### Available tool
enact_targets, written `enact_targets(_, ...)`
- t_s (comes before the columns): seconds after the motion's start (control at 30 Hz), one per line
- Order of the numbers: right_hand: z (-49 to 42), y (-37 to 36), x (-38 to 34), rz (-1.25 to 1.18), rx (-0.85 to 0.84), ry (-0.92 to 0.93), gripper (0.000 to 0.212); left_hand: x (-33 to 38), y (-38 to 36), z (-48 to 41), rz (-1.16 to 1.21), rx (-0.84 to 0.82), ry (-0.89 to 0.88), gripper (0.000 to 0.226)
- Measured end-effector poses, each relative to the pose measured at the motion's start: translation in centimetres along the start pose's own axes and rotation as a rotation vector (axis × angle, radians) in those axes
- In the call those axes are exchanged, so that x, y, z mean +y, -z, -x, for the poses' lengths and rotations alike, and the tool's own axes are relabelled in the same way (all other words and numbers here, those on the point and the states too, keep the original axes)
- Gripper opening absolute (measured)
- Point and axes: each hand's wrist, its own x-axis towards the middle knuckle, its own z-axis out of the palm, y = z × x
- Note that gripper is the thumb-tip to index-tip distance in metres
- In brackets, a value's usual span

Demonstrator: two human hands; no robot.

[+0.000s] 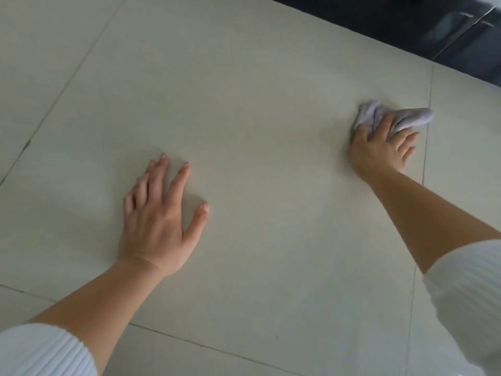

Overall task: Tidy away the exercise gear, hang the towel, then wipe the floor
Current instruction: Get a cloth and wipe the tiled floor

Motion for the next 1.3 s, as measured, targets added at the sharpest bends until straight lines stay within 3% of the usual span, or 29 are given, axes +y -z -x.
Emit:
enact_targets(0.13, -1.5, -1.2, -7.3, 0.05, -0.059, 0.138, 0.063, 0.0, 0.0, 0.0, -0.021, 0.003, -0.007, 0.068)
enact_targets(0.3, 5.6, -4.7, -15.7, 0.137, -0.131, 0.682, 0.062, 0.0, 0.1, 0.0, -0.033, -0.004, -0.003, 0.068)
enact_targets(0.37, 8.7, -5.9, -16.5, 0.173, -0.173, 0.914, 0.062, 0.1, 0.2, 0.0, -0.033, -0.008, 0.009, 0.069)
enact_targets(0.43, 8.8, -5.7, -15.7, 0.26, -0.214, 1.032, 0.063, 0.2, 0.2, -0.1, -0.035, -0.021, 0.012, 0.069)
enact_targets(0.5, 6.8, -4.4, -13.9, 0.313, -0.21, 0.99, 0.063, 0.1, 0.2, -0.1, -0.038, -0.026, 0.012, 0.069)
enact_targets(0.73, 2.3, 0.4, -1.2, 0.298, -0.112, 0.324, 0.065, 0.1, 0.2, 0.0, -0.042, -0.038, 0.006, 0.069)
enact_targets(0.87, 4.3, 0.5, 0.5, 0.198, -0.114, 0.003, 0.066, 0.3, 0.0, 0.0, -0.023, -0.027, 0.004, 0.069)
enact_targets(0.93, 6.8, -0.3, -1.0, 0.176, -0.134, 0.056, 0.062, 0.4, 0.0, 0.1, -0.018, -0.023, 0.004, 0.069)
enact_targets(1.1, 17.5, -2.9, -2.8, 0.15, -0.173, 0.403, 0.052, 0.3, 0.1, -0.1, 0.004, -0.039, -0.019, 0.069)
enact_targets(1.3, 28.3, -3.5, 2.2, 0.246, -0.239, 0.455, 0.053, 0.5, 0.7, -0.1, 0.049, -0.07, -0.031, 0.069)
